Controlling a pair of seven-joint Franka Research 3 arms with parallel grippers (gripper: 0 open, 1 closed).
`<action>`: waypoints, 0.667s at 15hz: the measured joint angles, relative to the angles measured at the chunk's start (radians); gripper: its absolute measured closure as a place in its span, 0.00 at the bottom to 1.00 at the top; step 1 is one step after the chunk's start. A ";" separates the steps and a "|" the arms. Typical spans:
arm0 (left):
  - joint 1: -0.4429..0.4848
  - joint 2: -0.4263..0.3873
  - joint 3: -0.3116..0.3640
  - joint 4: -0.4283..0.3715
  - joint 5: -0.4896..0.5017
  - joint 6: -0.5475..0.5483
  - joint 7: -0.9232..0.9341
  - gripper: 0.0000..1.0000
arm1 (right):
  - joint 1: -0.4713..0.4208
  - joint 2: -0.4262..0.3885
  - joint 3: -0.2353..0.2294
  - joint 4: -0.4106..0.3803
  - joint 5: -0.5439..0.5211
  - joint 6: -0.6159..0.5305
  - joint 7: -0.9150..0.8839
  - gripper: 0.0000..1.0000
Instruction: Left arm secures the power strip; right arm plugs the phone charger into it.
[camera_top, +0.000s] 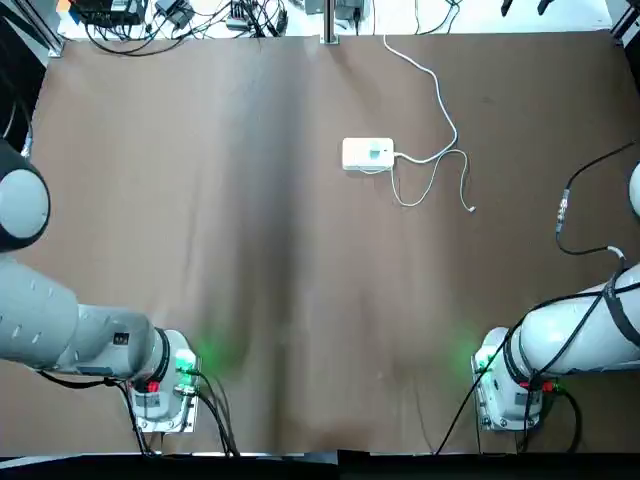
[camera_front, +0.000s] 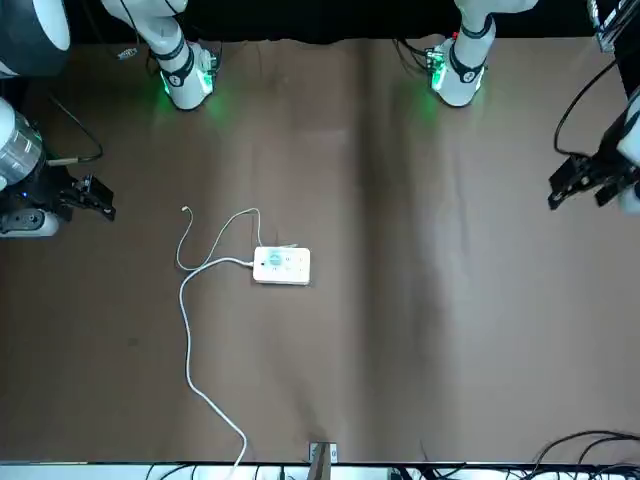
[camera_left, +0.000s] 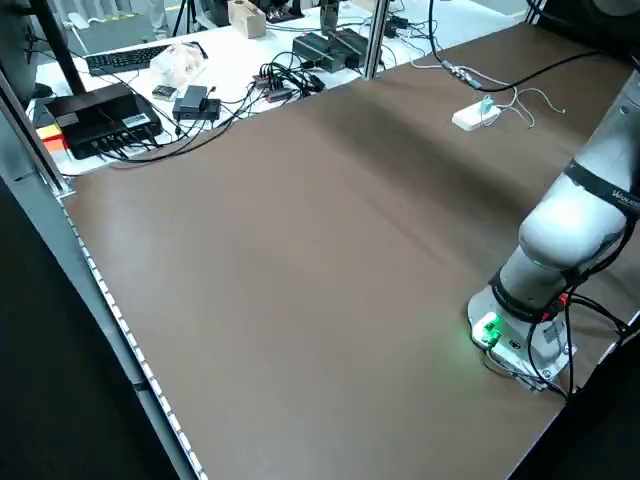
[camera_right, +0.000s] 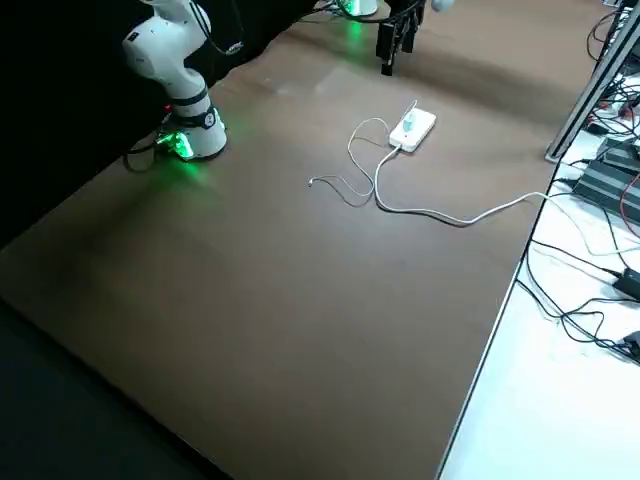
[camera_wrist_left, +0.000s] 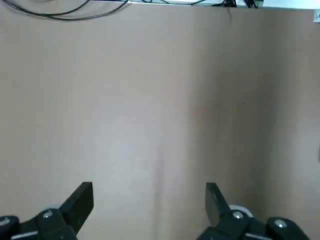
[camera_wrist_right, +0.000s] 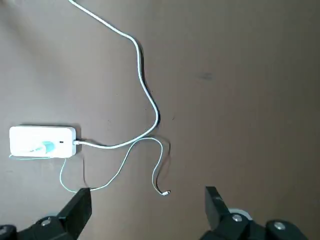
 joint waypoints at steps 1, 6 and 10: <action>0.000 -0.009 0.005 -0.001 -0.001 -0.006 0.000 0.01 | 0.000 0.000 0.000 0.000 0.000 0.000 0.000 0.00; 0.000 -0.040 0.010 -0.024 -0.002 -0.023 -0.001 0.01 | -0.001 0.000 0.000 0.000 0.000 -0.005 0.000 0.00; 0.000 -0.050 0.012 -0.049 -0.007 -0.023 -0.001 0.01 | -0.001 0.000 -0.001 0.000 0.000 -0.006 0.000 0.00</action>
